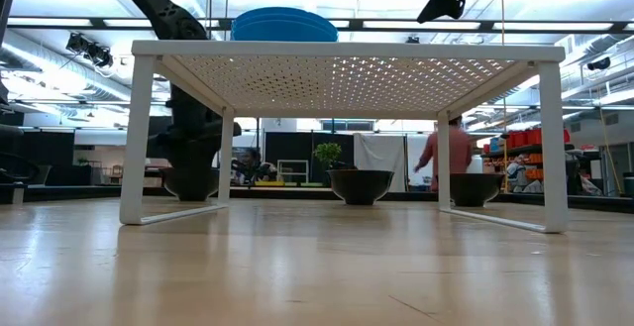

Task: Pick & Place Mini bowls
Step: Put the left orange patterned bowl on the shelf

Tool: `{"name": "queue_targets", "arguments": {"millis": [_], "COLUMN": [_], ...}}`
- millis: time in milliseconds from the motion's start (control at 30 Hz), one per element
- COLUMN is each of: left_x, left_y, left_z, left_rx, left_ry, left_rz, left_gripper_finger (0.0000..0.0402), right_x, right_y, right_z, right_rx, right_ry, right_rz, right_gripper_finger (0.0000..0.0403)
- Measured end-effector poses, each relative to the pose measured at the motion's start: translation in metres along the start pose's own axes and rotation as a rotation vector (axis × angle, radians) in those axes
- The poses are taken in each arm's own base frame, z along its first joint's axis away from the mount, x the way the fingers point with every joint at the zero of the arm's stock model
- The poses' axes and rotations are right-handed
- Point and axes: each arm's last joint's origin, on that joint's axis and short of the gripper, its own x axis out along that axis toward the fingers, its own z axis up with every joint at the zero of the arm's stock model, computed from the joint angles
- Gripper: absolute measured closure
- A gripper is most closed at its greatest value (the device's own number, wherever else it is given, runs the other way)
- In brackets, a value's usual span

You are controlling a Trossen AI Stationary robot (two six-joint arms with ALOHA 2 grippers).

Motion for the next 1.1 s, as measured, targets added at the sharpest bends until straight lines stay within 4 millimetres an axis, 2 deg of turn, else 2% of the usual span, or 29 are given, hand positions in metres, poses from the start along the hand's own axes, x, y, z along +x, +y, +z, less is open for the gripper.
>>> {"name": "queue_targets", "arguments": {"millis": [133, 400, 567, 800, 1100], "left_x": [0.0, -0.002, -0.013, -0.055, -0.11], "left_y": [0.0, 0.0, -0.002, -0.01, -0.025], "left_z": [0.0, 0.001, 0.004, 0.012, 0.015], "left_rx": [0.006, 0.033, 0.059, 0.105, 0.215], "left_ry": [-0.002, -0.011, -0.012, -0.041, 0.027], "left_rz": [0.0, 0.004, 0.006, -0.064, -0.063], "left_gripper_finger": [0.025, 0.0326, 0.0358, 0.0389, 0.0383], "right_x": [0.0, 0.0, 0.0, 0.0, 0.0], "right_y": [0.0, 0.0, 0.0, 0.0, 0.0], "right_z": [0.0, 0.0, 0.001, 0.001, 0.006], "right_rx": [0.0, -0.002, -0.003, -0.006, -0.029], "right_ry": [0.0, -0.005, -0.008, -0.014, -0.055], "right_rz": [0.0, 0.0, -0.001, -0.001, -0.004], "right_gripper_finger": [0.0101, 0.0101, 0.0101, 0.0101, 0.0101]}}
